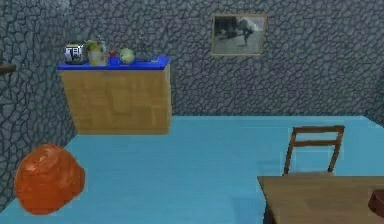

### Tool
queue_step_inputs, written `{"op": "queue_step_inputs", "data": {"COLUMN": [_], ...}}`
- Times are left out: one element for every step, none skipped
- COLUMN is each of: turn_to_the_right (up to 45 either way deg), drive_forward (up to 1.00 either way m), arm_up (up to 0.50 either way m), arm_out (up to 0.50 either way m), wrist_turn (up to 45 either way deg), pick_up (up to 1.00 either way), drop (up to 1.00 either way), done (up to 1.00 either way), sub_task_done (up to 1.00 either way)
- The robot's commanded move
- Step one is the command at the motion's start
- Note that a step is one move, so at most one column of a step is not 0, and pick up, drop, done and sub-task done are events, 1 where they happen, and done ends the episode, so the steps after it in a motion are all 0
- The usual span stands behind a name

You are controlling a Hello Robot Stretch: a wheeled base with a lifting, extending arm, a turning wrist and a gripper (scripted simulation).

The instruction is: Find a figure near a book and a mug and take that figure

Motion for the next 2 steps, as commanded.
{"op": "queue_step_inputs", "data": {"turn_to_the_right": [0.0,27.0], "drive_forward": [1.0,0.0], "arm_up": [0.0,0.0], "arm_out": [0.0,0.0], "wrist_turn": [0.0,0.0], "pick_up": [0.0,0.0], "drop": [0.0,0.0], "done": [0.0,0.0], "sub_task_done": [0.0,0.0]}}
